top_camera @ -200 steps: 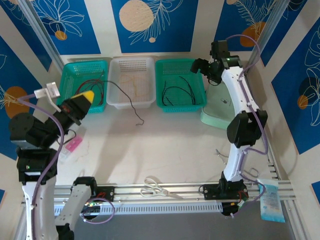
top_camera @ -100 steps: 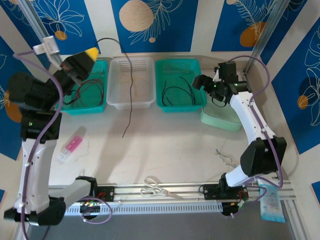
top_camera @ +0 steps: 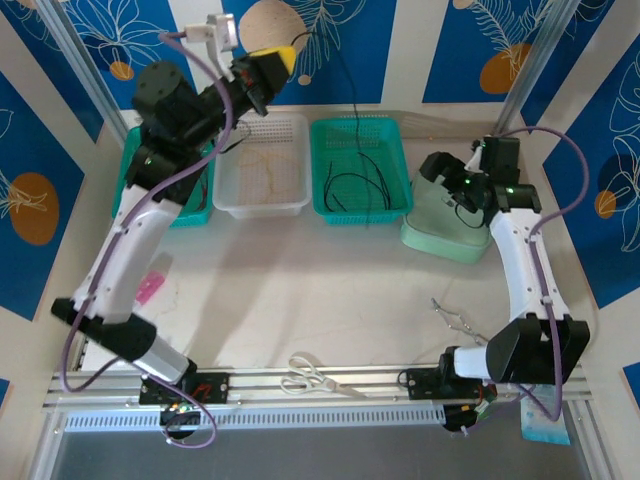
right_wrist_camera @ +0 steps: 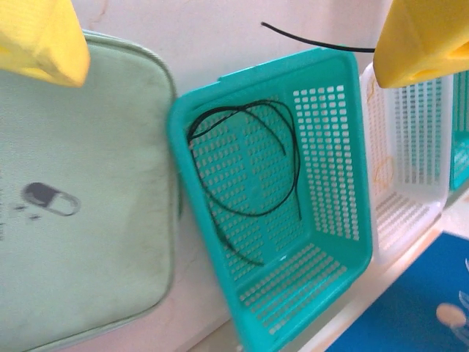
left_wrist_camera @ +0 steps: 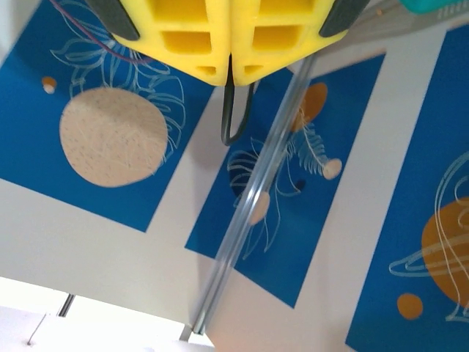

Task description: Untangle the cables

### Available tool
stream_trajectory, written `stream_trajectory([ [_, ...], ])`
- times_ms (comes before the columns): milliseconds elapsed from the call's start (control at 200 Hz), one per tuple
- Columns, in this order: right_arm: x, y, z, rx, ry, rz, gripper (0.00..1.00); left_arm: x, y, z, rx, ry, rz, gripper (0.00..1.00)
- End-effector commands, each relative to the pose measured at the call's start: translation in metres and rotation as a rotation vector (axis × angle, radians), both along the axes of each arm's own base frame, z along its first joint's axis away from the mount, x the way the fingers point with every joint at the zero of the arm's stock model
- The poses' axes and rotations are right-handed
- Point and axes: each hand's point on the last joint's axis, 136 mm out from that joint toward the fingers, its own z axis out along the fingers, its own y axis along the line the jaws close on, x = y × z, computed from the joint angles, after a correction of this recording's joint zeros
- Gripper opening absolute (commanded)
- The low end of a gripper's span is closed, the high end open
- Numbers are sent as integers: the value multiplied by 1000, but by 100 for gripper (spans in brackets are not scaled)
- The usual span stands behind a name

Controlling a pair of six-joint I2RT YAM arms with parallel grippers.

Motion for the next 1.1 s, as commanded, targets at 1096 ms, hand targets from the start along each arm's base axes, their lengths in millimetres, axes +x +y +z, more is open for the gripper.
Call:
stream_trajectory([
  [1096, -37, -14, 20, 90, -56, 4, 99, 164, -92, -268, 412, 306, 211, 0],
])
